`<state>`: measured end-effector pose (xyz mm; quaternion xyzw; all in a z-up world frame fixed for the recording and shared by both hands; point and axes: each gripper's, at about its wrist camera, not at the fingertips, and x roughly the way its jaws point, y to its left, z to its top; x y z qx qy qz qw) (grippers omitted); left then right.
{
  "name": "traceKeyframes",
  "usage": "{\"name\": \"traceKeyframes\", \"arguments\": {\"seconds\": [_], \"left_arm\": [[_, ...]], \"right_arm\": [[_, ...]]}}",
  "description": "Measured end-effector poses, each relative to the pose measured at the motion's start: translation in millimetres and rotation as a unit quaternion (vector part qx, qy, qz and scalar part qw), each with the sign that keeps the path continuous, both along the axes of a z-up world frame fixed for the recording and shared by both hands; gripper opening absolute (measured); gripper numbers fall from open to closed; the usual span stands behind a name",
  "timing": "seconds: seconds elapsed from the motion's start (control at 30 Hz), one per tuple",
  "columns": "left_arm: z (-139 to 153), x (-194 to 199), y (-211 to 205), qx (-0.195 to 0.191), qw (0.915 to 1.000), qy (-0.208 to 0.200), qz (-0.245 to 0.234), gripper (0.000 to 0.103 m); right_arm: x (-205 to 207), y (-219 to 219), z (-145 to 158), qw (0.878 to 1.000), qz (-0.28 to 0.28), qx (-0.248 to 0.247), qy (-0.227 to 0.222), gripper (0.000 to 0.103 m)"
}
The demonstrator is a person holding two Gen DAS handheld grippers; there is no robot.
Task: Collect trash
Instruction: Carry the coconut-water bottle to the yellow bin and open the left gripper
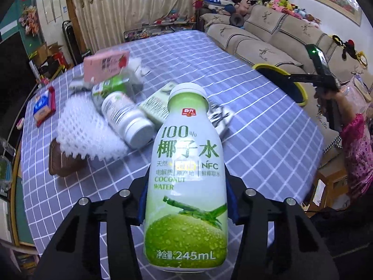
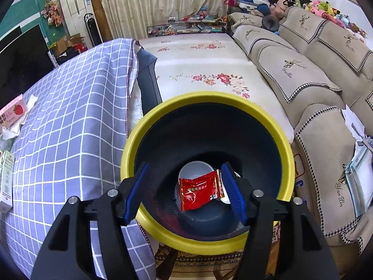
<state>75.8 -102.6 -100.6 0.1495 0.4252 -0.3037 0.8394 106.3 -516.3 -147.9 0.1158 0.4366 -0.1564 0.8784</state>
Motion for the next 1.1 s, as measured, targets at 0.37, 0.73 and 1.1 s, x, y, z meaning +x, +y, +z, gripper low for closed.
{"name": "traceKeyframes", "arguments": {"seconds": [0.37, 0.73, 1.1], "left_arm": [[42.1, 1.0, -94.9, -0.024, 0.9933, -0.017, -0.111, 0.051], [29.8, 36.6, -304.1, -0.019, 0.9662, 0.016, -0.257, 0.051], [-41.0, 80.6, -462.2, 0.051, 0.9630, 0.047, -0.260, 0.051]], "right_arm": [[-35.7, -17.3, 33.3, 0.999, -0.022, -0.012, -0.043, 0.061], [-102.1, -65.2, 56.7, 0.994, -0.085, -0.036, -0.059, 0.061], [-115.4, -91.6, 35.2, 0.994, -0.105, -0.025, -0.035, 0.061]]}}
